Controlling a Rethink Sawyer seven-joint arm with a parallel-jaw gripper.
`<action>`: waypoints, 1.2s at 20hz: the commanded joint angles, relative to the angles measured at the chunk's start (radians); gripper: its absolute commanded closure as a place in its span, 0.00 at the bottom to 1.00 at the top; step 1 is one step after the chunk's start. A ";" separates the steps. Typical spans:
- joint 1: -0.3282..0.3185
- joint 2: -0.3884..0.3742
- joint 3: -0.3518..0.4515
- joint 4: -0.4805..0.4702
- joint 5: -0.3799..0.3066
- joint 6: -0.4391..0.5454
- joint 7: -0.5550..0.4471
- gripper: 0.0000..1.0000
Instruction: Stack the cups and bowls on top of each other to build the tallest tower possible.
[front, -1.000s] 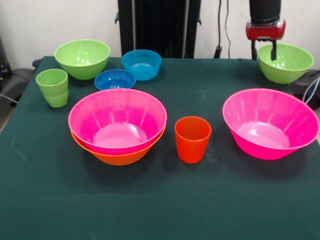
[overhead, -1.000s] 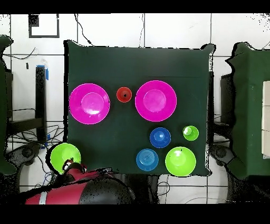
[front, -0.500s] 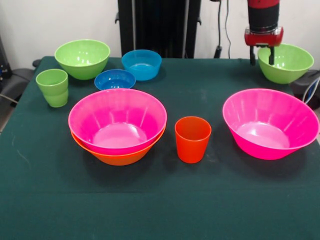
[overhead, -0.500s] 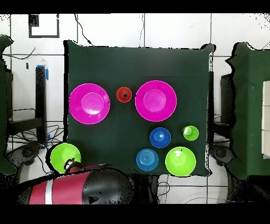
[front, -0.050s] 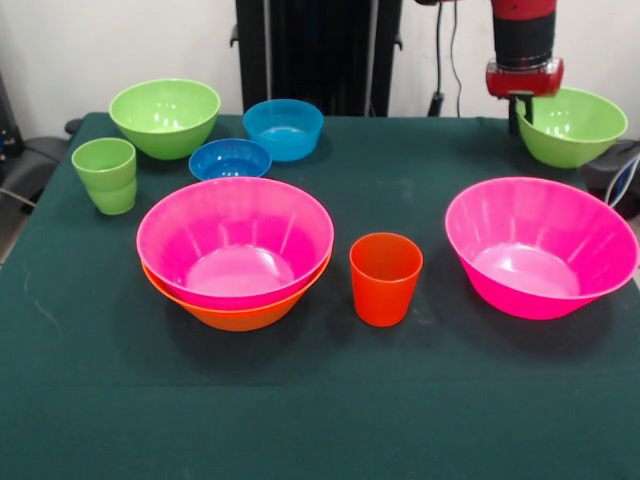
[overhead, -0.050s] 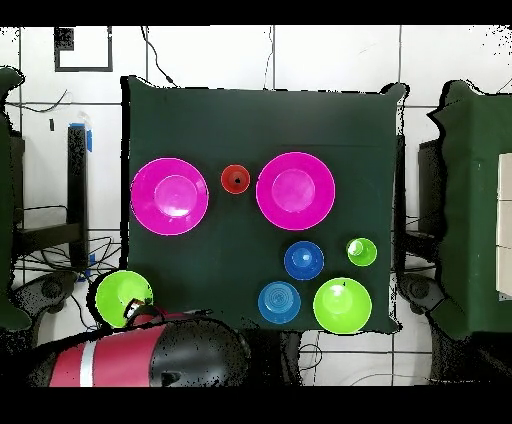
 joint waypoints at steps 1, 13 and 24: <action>0.034 -0.010 -0.041 -0.087 0.075 -0.040 0.158 1.00; 0.004 -0.229 -0.051 -0.014 0.064 0.167 0.109 1.00; -0.159 -0.474 -0.021 0.006 -0.063 0.484 -0.018 1.00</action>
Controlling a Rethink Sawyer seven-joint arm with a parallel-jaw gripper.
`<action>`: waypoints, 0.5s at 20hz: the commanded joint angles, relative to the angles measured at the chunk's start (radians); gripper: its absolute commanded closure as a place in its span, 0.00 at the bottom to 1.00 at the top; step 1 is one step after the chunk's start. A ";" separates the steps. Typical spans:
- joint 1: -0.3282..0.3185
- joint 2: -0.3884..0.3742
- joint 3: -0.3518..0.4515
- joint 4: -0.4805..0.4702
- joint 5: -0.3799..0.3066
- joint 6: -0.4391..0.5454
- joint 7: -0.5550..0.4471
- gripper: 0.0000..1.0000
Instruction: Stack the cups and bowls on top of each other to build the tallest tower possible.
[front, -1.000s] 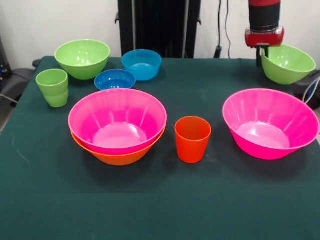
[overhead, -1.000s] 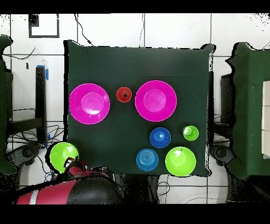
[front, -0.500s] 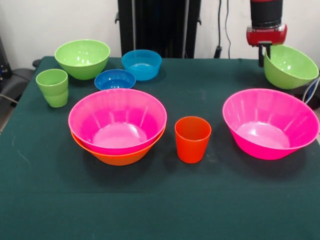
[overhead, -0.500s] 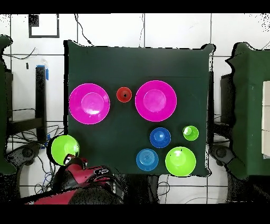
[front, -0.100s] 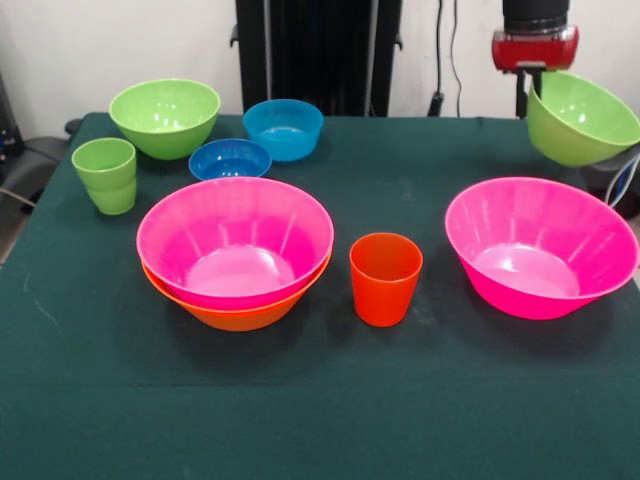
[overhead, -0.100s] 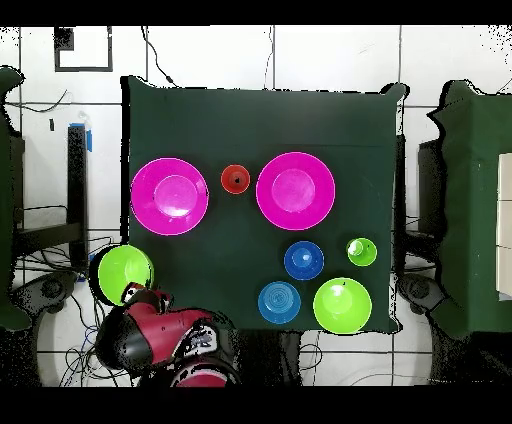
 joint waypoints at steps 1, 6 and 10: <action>-0.137 -0.141 0.051 0.000 -0.078 0.208 -0.025 1.00; -0.288 -0.151 0.130 0.003 -0.163 0.250 -0.077 1.00; -0.403 -0.202 0.182 0.001 -0.215 0.335 -0.144 1.00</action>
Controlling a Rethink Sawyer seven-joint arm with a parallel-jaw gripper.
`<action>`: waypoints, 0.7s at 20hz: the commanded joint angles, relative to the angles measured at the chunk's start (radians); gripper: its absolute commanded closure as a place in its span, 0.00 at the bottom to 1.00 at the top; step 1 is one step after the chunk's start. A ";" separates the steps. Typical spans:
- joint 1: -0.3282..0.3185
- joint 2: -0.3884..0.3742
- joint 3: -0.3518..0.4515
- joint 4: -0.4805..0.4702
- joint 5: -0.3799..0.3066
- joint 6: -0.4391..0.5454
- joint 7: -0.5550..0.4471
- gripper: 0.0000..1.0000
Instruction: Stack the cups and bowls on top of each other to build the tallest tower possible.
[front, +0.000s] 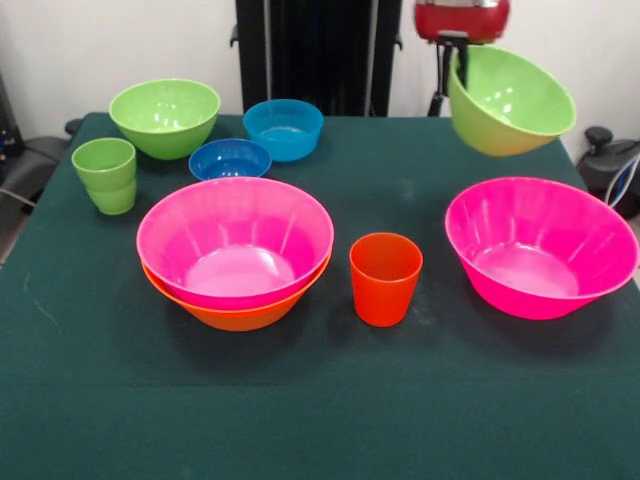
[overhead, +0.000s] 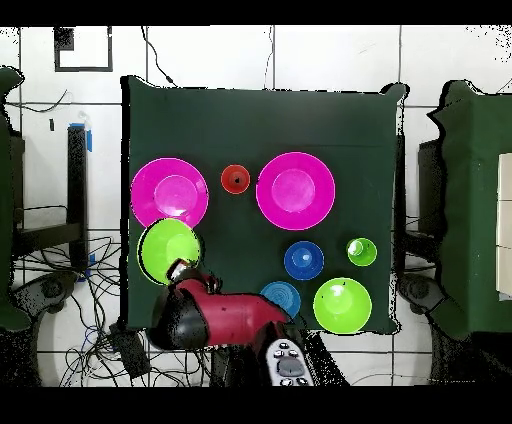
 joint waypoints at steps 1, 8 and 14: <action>-0.149 -0.064 0.160 -0.001 -0.117 0.186 -0.152 1.00; -0.334 -0.116 0.274 -0.002 -0.205 0.284 -0.245 1.00; -0.506 -0.197 0.443 0.030 -0.193 0.386 -0.329 1.00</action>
